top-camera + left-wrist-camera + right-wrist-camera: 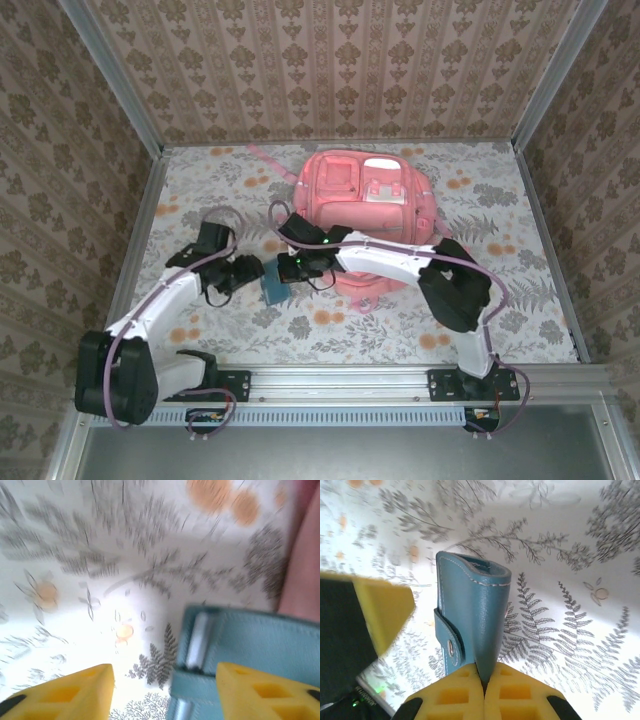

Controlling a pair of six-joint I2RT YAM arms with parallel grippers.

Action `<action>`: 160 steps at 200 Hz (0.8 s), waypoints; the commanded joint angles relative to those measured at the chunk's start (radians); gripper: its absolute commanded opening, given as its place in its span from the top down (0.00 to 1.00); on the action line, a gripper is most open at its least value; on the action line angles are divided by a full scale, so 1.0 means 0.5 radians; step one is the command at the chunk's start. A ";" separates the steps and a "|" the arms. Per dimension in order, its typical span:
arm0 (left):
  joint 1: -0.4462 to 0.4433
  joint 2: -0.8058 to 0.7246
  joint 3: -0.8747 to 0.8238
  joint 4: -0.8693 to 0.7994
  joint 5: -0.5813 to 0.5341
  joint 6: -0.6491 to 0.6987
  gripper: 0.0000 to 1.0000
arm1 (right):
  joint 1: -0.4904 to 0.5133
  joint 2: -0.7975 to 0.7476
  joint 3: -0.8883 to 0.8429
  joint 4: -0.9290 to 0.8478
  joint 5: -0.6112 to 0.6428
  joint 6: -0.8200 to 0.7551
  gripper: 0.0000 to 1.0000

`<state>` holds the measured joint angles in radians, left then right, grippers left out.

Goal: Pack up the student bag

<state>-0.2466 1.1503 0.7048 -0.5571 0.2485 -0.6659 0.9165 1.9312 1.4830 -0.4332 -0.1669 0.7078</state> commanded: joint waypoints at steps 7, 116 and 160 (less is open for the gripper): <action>0.070 -0.062 0.207 -0.186 -0.015 0.130 0.29 | -0.082 -0.343 -0.115 -0.044 0.185 -0.159 1.00; -0.700 0.774 1.192 0.133 -0.048 1.001 0.04 | -0.901 -1.622 -0.756 -0.375 0.800 -0.166 1.00; -0.972 1.134 1.539 0.104 0.055 1.440 0.10 | -1.143 -1.870 -0.861 -0.545 0.752 -0.123 1.00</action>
<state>-0.6785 1.6482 1.3903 -0.4782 0.2359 -0.1406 0.3866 1.0336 1.0752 -0.6193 0.1936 0.6319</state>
